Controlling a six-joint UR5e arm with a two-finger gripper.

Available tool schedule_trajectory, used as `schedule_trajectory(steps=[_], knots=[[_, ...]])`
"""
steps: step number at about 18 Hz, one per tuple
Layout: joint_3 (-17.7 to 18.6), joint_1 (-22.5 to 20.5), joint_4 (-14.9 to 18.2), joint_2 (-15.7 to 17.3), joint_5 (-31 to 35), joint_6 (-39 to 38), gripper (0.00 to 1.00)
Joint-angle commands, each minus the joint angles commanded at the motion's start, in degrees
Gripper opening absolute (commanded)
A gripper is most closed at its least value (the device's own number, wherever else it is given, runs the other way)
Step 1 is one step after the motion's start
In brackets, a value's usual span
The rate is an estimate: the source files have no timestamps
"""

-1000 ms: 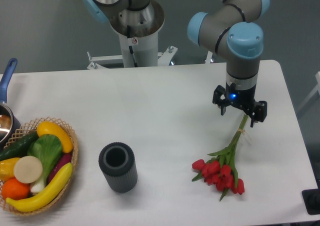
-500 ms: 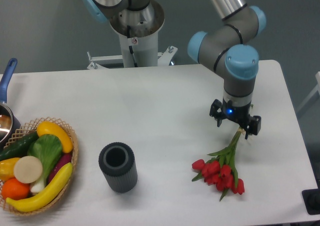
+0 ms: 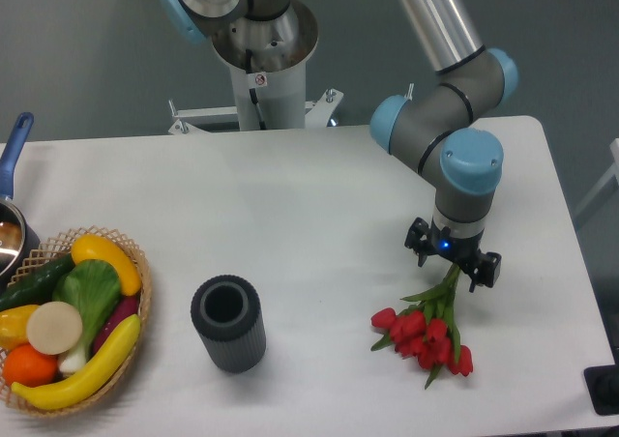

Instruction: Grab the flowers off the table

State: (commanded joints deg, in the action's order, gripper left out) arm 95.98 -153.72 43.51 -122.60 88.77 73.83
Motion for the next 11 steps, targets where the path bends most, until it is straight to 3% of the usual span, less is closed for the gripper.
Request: schedule_trajectory(steps=[5,6,11], knots=[[0.00,0.00,0.00,0.35,0.18,-0.18,0.09],[0.00,0.00,0.09,0.52,0.18,-0.35,0.00],[-0.09,0.00,0.00,2.10,0.18,-4.12,0.00]])
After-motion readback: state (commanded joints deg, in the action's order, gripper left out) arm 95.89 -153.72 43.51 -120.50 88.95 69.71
